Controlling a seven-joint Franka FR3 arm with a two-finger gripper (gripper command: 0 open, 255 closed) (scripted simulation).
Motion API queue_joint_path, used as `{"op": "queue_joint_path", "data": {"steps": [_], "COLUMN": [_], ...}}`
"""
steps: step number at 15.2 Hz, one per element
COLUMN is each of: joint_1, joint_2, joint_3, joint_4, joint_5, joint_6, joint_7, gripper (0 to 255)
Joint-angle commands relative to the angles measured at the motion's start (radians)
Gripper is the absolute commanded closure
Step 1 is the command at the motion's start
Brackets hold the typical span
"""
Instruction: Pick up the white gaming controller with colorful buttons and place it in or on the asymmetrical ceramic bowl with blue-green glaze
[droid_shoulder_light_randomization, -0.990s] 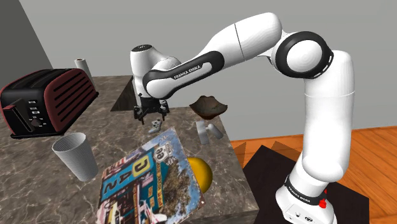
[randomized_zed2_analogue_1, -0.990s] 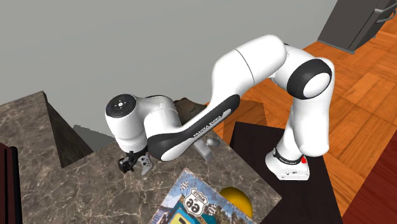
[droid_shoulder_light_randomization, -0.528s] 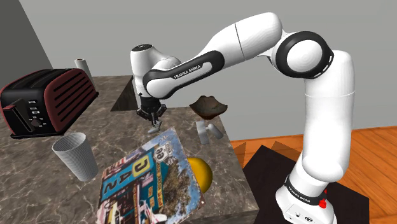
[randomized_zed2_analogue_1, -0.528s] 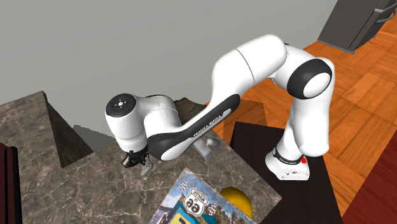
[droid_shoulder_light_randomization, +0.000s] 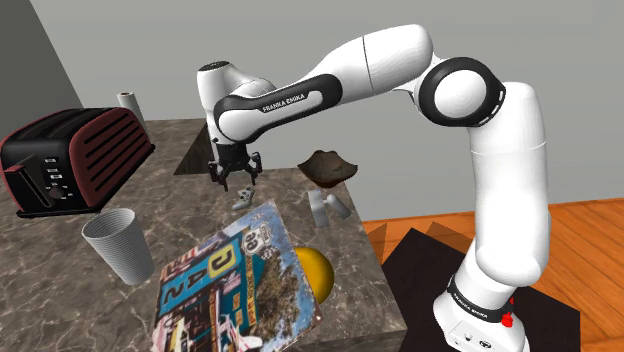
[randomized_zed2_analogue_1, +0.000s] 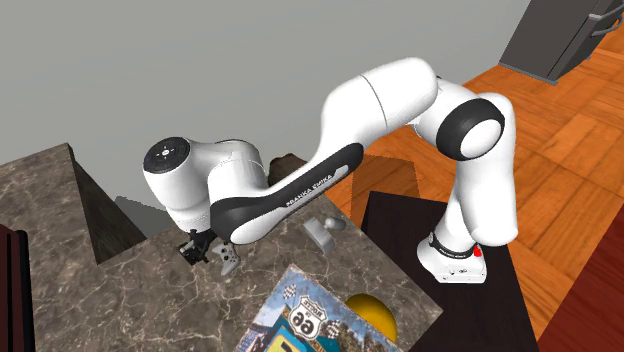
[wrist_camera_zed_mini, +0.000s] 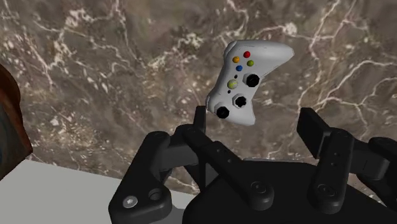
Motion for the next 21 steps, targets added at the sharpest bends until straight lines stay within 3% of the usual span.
{"op": "queue_joint_path", "data": {"steps": [1,8,16,17,21], "joint_1": [0.007,-0.001,-0.001,-0.001,-0.001], "joint_2": [0.047,0.059,0.059,0.059,0.059], "joint_3": [-0.007,-0.014,-0.014,-0.014,-0.014], "joint_4": [0.094,0.023,0.023,0.023,0.023], "joint_5": [0.009,-0.001,-0.001,-0.001,-0.001], "joint_6": [-0.126,-0.045,-0.045,-0.045,-0.045], "joint_7": [-0.017,-0.008,-0.008,-0.008,-0.008], "gripper": [0,0,0,255,255]}}
